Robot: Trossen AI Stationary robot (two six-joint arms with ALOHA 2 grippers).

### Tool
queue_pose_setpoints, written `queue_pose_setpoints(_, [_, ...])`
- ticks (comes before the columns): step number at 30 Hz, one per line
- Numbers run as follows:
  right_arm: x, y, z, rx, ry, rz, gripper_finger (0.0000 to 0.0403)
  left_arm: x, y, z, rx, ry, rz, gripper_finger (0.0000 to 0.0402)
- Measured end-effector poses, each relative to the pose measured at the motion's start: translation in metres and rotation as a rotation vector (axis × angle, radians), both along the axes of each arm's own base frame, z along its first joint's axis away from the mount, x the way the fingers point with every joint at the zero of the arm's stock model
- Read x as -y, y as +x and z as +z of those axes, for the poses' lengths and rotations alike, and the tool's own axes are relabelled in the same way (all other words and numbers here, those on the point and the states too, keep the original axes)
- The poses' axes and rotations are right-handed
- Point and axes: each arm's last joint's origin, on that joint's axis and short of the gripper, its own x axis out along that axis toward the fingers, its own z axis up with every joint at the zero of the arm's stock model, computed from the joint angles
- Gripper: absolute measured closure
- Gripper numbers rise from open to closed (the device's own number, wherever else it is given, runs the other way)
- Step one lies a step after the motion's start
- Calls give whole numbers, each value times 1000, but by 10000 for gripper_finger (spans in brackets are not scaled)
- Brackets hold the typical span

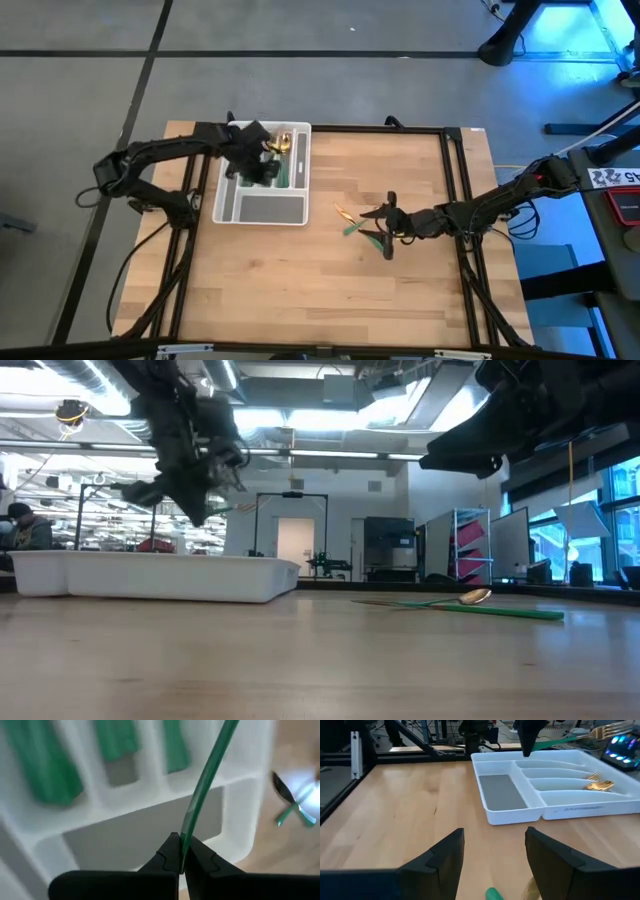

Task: Sort silverware
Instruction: Put the green fork into the white cutlery tray, then put the green spoon into the white cutlery tray

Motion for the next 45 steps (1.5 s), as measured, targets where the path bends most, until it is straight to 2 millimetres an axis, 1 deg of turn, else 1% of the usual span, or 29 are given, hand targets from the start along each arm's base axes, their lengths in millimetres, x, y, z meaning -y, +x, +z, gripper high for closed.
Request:
queue_pose_setpoints(2, [0, 0, 0, 1, 21, 8, 197, -7, -7, -6, -39, -89, 52, 401])
queue_pose_setpoints(4, [-1, 0, 0, 0, 35, 20, 197, -11, -10, -12, -73, -140, 78, 401])
queue_pose_setpoints(10, [-2, 0, 1, 7, 84, 35, 197, -28, -2, -30, -65, -148, 77, 401])
queue_pose_setpoints(14, [-2, 1, 2, 21, 96, 34, 197, -37, -5, -47, -131, -198, 101, 401])
queue_pose_setpoints(18, [-3, 1, 4, 41, 105, 45, 197, -48, -8, -60, -162, -221, 104, 401])
queue_pose_setpoints(22, [-3, 1, 5, 48, 110, 53, 197, -55, -13, -66, -164, -225, 87, 394])
queue_pose_setpoints(26, [-3, 1, 5, 49, 110, 53, 197, -60, -17, -66, -150, -216, 64, 383])
queue_pose_setpoints(30, [-3, 1, 5, 48, 110, 53, 197, -63, -20, -66, -135, -206, 58, 361])
queue_pose_setpoints(33, [-3, 1, 4, 39, 110, 60, 197, -67, -22, -62, -118, -188, 45, 333])
queue_pose_setpoints(36, [-3, 0, 1, 5, 101, 58, 197, -70, -22, -52, -90, -134, 23, 302])
queue_pose_setpoints(39, [-2, -2, -2, -35, 104, 46, 197, -69, -23, -34, -40, -67, -13, 275])
queue_pose_setpoints(42, [1, -7, -6, -90, 105, -4, 197, -67, -29, -11, 22, 18, -21, 259])
queue_pose_setpoints(45, [4, -13, -7, -139, 91, -58, 197, -56, -27, 13, 85, 184, -74, 254])
